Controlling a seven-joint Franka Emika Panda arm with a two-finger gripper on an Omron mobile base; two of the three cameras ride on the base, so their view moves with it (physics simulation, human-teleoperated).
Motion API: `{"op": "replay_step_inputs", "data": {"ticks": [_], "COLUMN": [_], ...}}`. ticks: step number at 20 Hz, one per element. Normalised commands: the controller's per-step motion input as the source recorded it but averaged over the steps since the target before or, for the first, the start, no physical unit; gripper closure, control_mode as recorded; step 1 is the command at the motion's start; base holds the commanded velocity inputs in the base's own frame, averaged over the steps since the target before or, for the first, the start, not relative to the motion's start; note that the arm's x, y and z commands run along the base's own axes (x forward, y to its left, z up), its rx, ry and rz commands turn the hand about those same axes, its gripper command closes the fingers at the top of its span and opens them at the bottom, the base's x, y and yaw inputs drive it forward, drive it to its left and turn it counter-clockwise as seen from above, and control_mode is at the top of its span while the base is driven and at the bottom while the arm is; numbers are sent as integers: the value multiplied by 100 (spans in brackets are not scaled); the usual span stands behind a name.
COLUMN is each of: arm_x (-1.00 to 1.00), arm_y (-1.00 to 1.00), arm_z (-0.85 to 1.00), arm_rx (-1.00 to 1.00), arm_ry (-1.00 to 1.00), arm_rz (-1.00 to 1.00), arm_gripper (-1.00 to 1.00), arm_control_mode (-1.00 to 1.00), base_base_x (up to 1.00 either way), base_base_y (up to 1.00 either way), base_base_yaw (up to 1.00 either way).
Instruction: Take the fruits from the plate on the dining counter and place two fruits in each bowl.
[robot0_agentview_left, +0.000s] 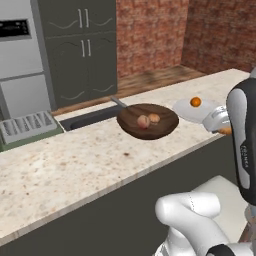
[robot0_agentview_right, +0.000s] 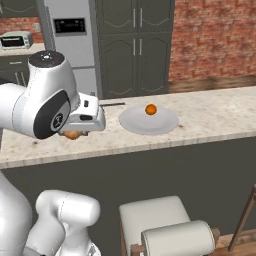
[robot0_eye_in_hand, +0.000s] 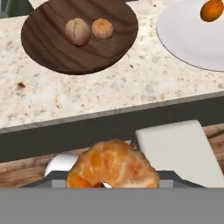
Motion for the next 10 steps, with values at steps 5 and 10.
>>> {"op": "replay_step_inputs", "data": {"ticks": [5, 10], "arm_x": [0, 0], "arm_y": [0, 0], "arm_z": [0, 0], "arm_rx": [0, 0], "arm_ry": [0, 0], "arm_rz": [0, 0], "arm_gripper": [100, 100], "arm_control_mode": [100, 100], "base_base_x": [-100, -80], "base_base_y": [-5, -62], "base_base_yaw": [-5, -6]}}
